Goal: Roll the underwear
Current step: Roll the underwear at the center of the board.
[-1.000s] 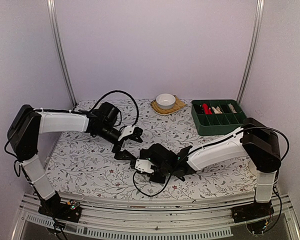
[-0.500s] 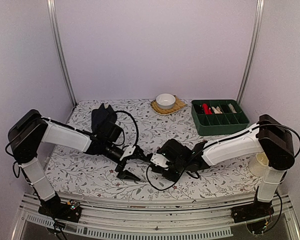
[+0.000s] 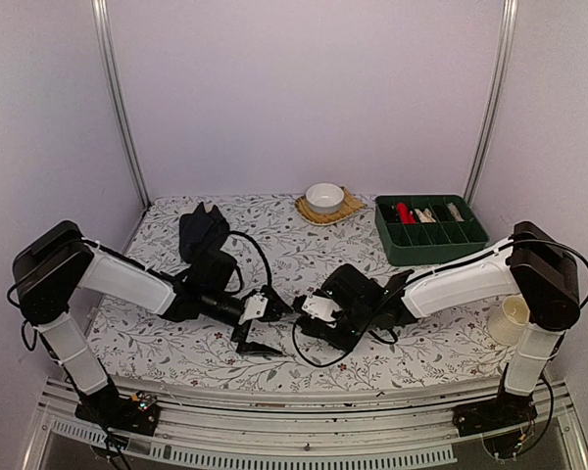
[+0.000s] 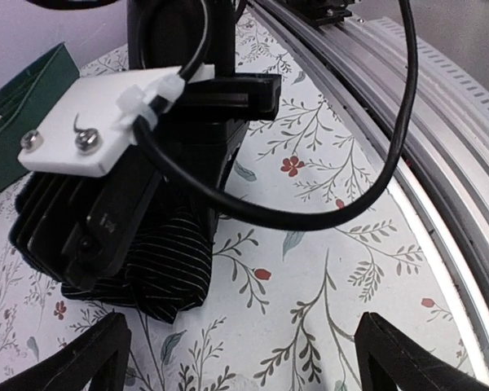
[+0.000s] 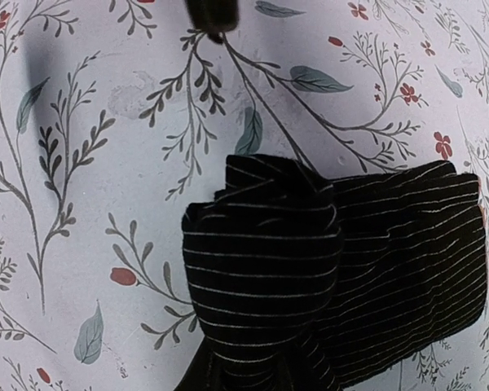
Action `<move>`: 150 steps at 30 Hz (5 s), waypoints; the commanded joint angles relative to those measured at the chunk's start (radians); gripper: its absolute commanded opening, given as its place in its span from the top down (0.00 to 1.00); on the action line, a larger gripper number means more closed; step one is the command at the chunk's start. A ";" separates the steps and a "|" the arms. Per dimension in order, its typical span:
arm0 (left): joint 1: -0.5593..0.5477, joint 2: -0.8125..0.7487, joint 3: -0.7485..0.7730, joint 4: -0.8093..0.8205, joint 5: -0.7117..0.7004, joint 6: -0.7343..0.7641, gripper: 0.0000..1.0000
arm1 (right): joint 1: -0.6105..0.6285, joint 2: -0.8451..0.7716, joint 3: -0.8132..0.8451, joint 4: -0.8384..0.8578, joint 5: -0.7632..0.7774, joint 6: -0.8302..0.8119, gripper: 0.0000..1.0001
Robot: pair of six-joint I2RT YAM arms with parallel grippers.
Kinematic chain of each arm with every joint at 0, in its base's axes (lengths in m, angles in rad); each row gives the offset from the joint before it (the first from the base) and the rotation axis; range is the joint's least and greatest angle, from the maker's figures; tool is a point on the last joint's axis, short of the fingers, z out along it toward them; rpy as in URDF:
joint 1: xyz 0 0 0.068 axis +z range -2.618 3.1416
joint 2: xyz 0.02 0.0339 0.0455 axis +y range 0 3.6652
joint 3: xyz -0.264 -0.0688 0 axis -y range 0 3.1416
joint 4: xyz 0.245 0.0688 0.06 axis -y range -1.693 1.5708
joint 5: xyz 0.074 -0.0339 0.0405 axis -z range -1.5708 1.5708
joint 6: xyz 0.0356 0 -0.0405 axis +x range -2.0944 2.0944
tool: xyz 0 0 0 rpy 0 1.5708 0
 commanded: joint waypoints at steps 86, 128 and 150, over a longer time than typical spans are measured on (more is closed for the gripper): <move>-0.046 0.389 0.244 -0.350 -0.010 -0.032 1.00 | 0.189 -0.363 -0.250 0.159 0.292 -0.026 0.24; -0.045 0.571 0.614 -0.822 -0.070 -0.025 1.00 | 0.262 0.106 -0.090 0.116 0.607 -0.151 0.60; -0.002 0.088 0.177 -0.296 -0.159 0.070 0.15 | 0.134 0.008 -0.063 0.010 0.117 -0.060 0.82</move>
